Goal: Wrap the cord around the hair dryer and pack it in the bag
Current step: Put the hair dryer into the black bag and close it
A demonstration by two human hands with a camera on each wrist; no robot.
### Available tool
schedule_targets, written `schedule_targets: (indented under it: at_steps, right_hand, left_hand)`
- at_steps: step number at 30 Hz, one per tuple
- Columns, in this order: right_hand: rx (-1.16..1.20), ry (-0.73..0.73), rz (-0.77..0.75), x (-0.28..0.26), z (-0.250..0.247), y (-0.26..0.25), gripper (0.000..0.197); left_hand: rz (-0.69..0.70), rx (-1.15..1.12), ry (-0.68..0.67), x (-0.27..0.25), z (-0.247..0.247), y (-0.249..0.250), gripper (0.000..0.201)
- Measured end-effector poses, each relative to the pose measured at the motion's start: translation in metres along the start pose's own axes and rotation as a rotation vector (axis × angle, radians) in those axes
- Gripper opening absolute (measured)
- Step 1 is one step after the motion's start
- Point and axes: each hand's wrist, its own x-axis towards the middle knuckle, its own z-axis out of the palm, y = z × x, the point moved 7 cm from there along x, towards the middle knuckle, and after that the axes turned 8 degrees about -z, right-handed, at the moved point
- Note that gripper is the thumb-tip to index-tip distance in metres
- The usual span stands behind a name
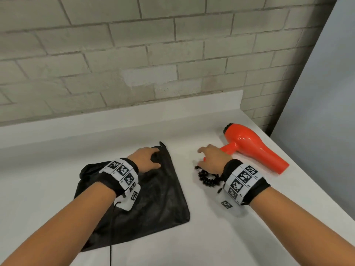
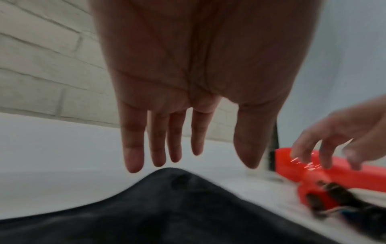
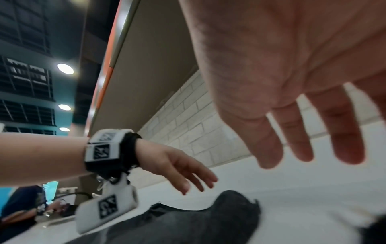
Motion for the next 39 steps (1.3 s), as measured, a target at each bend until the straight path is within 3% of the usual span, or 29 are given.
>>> schedule_targets:
  at_steps: [3, 7, 13, 17, 22, 25, 28, 31, 33, 34, 36, 39]
  right_hand:
    - [0.093, -0.098, -0.147, 0.026, 0.015, -0.049, 0.048]
    - [0.116, -0.175, -0.179, 0.056, 0.029, -0.084, 0.057]
    - [0.182, -0.146, -0.193, 0.075, 0.036, -0.098, 0.070]
    - [0.267, -0.058, -0.241, 0.071, 0.024, -0.098, 0.065]
    - [0.180, 0.181, -0.144, 0.055, -0.011, -0.067, 0.020]
    - [0.216, 0.380, -0.048, 0.035, -0.036, -0.048, 0.019]
    - [0.364, 0.484, -0.047, 0.015, -0.058, -0.042, 0.032]
    - [0.594, 0.561, -0.083, -0.006, -0.074, -0.037, 0.039]
    - [0.648, 0.574, -0.102, -0.019, -0.081, -0.032, 0.040]
    - [0.689, 0.549, -0.111, -0.024, -0.082, -0.031, 0.040]
    - [0.783, 0.466, -0.149, -0.030, -0.082, -0.034, 0.035]
    - [0.994, 0.422, -0.203, -0.037, -0.079, -0.040, 0.015]
  left_hand:
    - [-0.076, -0.010, 0.006, 0.019, -0.003, -0.032, 0.073]
    - [-0.085, -0.092, -0.022, 0.036, 0.002, -0.052, 0.077]
    - [-0.012, -0.086, 0.062, 0.046, 0.001, -0.054, 0.030]
    - [0.207, -0.223, 0.181, 0.027, -0.026, -0.017, 0.023]
    - [0.418, -0.288, 0.409, -0.011, -0.070, 0.032, 0.020]
    - [0.501, -0.332, 0.545, -0.038, -0.091, 0.055, 0.020]
    - [0.566, -0.426, 0.478, -0.060, -0.084, 0.074, 0.017]
    - [0.502, -0.606, 0.189, -0.064, -0.063, 0.074, 0.023]
    - [0.444, -0.690, 0.216, -0.059, -0.063, 0.062, 0.034]
    - [0.393, -0.639, 0.297, -0.054, -0.066, 0.052, 0.031]
    - [0.254, -0.305, 0.400, -0.047, -0.067, 0.038, 0.021]
    - [0.160, 0.019, 0.237, -0.033, -0.043, 0.027, 0.020]
